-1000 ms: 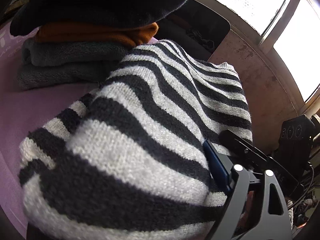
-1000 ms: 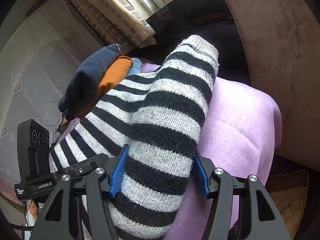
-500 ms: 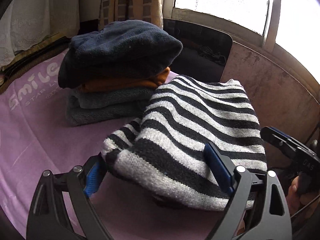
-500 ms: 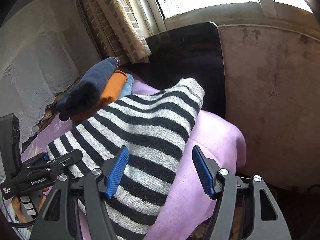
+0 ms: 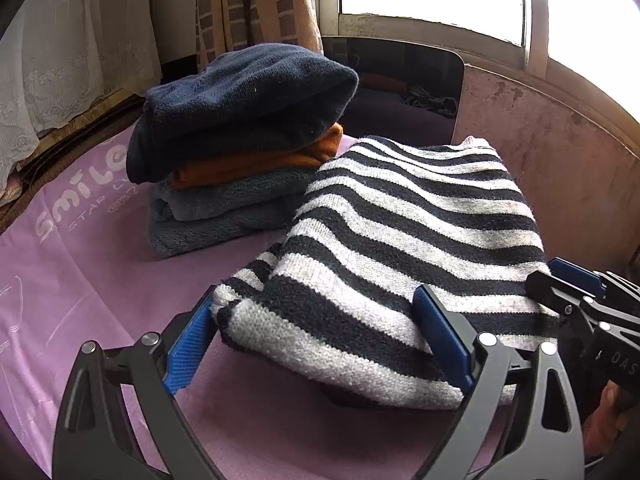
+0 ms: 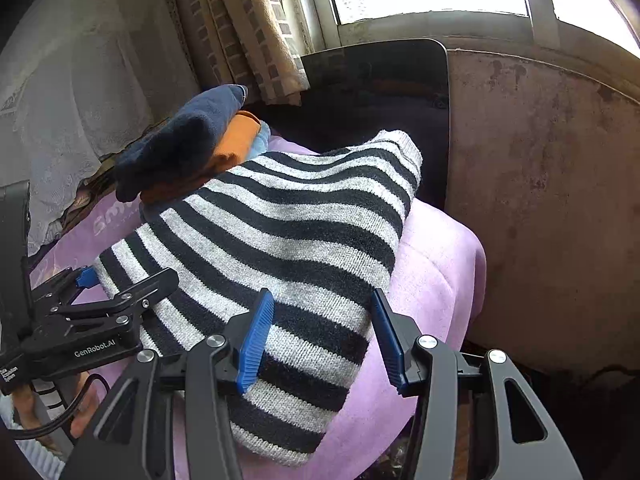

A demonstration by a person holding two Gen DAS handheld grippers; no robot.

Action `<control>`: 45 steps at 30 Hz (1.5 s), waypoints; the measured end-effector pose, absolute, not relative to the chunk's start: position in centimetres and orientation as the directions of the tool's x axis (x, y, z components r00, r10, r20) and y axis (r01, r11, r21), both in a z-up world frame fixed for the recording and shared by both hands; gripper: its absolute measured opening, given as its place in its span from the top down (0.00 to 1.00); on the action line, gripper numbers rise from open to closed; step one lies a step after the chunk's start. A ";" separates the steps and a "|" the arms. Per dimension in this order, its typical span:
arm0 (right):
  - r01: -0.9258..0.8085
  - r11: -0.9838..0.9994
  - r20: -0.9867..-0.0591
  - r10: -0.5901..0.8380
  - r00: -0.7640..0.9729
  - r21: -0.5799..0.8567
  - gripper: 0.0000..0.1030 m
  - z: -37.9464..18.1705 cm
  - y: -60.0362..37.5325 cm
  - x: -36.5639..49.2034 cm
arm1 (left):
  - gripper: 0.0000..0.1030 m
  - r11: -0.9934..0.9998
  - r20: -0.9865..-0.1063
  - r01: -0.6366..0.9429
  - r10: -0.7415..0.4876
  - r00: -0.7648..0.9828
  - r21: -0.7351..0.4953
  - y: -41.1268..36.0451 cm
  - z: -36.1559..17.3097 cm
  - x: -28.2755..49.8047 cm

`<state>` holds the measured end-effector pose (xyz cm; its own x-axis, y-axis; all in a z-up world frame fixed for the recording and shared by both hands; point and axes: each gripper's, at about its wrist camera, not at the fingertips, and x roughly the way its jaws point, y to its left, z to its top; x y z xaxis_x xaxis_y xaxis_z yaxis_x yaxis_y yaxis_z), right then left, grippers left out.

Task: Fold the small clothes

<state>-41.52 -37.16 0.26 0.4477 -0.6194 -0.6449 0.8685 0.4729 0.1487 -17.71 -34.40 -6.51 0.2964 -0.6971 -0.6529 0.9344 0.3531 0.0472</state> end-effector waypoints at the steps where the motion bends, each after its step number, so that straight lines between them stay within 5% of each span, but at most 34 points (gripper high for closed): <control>1: 0.868 0.471 -0.643 -0.619 0.451 0.156 0.48 0.4 -36.7 -41.6 | 0.11 0.353 -0.651 0.934 -0.698 0.298 0.049 -34.2 -6.4 -17.8; 5: 0.875 0.449 -0.640 -0.621 0.452 0.183 0.34 0.9 -34.4 -42.1 | 0.11 0.354 -0.638 0.933 -0.705 0.308 0.060 -33.2 -5.6 -18.4; 14: 0.911 0.322 -0.635 -0.654 0.411 0.259 0.15 1.8 -29.4 -43.9 | 0.05 0.310 -0.590 0.949 -0.758 0.278 0.050 -30.2 -2.6 -20.2; 20: 0.959 0.216 -0.638 -0.716 0.283 0.183 0.07 2.3 -26.1 -43.0 | 0.05 0.303 -0.576 0.948 -0.759 0.304 0.101 -27.9 -1.6 -21.6; 45: 0.940 0.290 -0.673 -0.661 0.332 0.180 0.04 1.5 -26.2 -40.1 | 0.04 0.348 -0.586 0.932 -0.736 0.339 0.102 -25.3 -1.2 -20.2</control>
<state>-40.11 -26.19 1.54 0.3323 -0.6611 -0.6727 0.9401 0.2898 0.1796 -20.22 -25.32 -1.20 0.3393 -0.7360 -0.5858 0.9318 0.3484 0.1020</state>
